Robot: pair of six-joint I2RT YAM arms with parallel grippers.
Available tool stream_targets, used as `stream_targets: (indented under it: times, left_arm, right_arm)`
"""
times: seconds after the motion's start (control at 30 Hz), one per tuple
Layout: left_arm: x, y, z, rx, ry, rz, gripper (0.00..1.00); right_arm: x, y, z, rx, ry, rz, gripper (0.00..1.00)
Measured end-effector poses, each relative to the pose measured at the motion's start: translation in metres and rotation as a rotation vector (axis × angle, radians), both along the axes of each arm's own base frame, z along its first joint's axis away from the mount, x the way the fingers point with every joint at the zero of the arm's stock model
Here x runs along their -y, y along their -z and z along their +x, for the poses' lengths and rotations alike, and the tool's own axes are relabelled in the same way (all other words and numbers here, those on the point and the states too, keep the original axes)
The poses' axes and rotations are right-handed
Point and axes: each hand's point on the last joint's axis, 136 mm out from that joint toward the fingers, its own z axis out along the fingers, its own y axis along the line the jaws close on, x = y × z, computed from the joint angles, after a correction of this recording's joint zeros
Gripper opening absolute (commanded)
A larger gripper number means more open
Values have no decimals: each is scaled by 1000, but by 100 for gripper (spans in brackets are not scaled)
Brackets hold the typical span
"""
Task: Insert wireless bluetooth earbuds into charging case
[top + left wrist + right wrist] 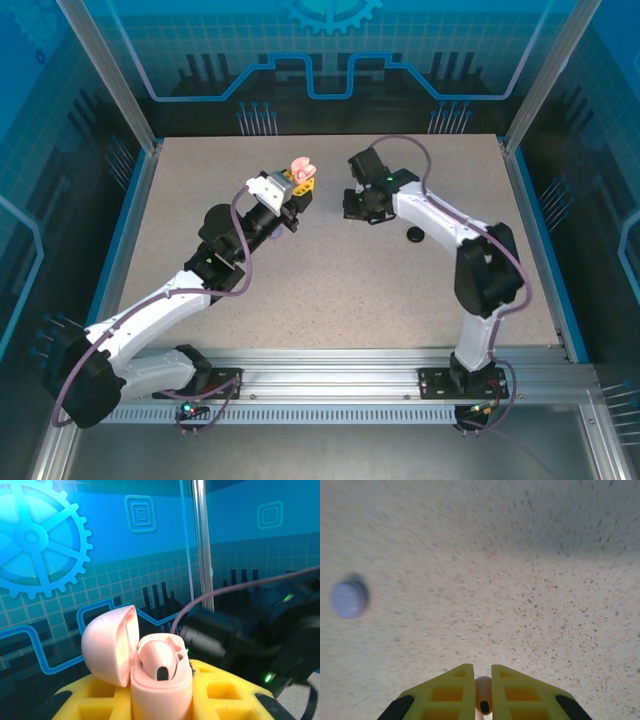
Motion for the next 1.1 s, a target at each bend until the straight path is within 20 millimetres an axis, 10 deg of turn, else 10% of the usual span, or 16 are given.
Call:
stream_targets:
  times: [0.27, 0.53, 1.1]
  left_arm:
    - [1, 0, -1, 1, 11, 1, 0]
    - [5, 0, -4, -8, 42, -9, 0]
    - [27, -4, -14, -26, 167, -8, 0]
  right_arm:
    - [9, -141, -18, 316, -11, 205, 12]
    - [19, -241, -51, 582, -48, 382, 13]
    - [-18, -295, -87, 826, -234, 609, 13]
